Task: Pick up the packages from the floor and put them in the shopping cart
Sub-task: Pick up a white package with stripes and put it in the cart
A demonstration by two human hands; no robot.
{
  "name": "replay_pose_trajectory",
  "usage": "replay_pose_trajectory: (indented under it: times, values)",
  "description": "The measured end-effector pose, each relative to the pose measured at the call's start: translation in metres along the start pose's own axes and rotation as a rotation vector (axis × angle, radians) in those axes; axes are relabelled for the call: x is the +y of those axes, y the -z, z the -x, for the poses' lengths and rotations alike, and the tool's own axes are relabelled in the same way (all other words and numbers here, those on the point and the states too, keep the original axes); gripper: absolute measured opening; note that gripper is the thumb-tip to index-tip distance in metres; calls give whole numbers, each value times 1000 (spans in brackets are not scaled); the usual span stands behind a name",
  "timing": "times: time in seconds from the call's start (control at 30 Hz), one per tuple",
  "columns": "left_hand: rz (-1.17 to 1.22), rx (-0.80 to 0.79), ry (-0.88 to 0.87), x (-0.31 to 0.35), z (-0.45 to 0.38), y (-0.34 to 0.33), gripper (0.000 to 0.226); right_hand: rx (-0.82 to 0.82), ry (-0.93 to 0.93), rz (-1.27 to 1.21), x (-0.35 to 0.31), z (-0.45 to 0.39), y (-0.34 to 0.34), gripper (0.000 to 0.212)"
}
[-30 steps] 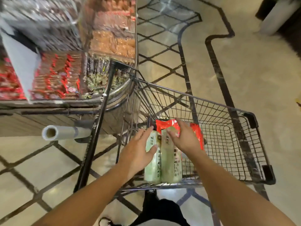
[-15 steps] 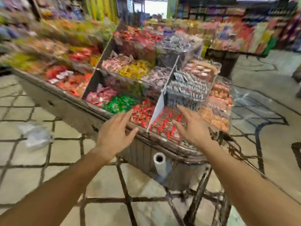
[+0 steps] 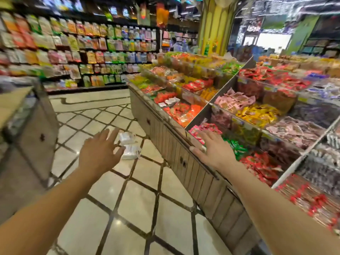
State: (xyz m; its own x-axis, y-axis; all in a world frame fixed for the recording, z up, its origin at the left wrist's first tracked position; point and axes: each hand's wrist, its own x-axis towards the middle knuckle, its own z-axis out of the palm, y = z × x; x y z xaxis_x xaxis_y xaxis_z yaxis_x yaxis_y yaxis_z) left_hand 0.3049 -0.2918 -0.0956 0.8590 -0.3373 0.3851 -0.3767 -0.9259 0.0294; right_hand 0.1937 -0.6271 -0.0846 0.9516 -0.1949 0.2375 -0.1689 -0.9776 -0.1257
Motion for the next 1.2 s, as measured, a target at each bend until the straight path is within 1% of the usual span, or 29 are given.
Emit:
replay_pose_trajectory:
  times: [0.13, 0.23, 0.3, 0.57, 0.7, 0.77, 0.83, 0.97, 1.1, 1.2]
  values:
    - [-126, -48, 70, -54, -33, -20, 76, -35, 65, -10, -26, -75, -34, 96]
    - [-228, -79, 83, -87, -71, -43, 77, -43, 94, 5, -39, -135, -59, 86]
    - [-304, -97, 93, -108, -104, -57, 77, -49, 119, 24, -45, -178, -76, 83]
    - [-417, -159, 78, -175, -238, -94, 77, -161, 202, 137, -73, -364, -127, 88]
    - [-553, -240, 90, -218, -285, -120, 77, -206, 249, 150, -105, -437, -157, 87]
    - [-546, -248, 134, -242, -311, -136, 78, -206, 265, 158, -121, -469, -174, 86]
    - [-534, -259, 160, -267, -337, -155, 79, -218, 282, 170, -137, -501, -194, 89]
    - [-545, -303, 136, -318, -396, -200, 78, -237, 289, 170, -172, -572, -239, 92]
    - [-447, -306, 109, -374, -456, -247, 74, -276, 265, 183, -215, -644, -280, 92]
    - [-433, -327, 83, -412, -506, -276, 79, -309, 239, 165, -247, -698, -303, 92]
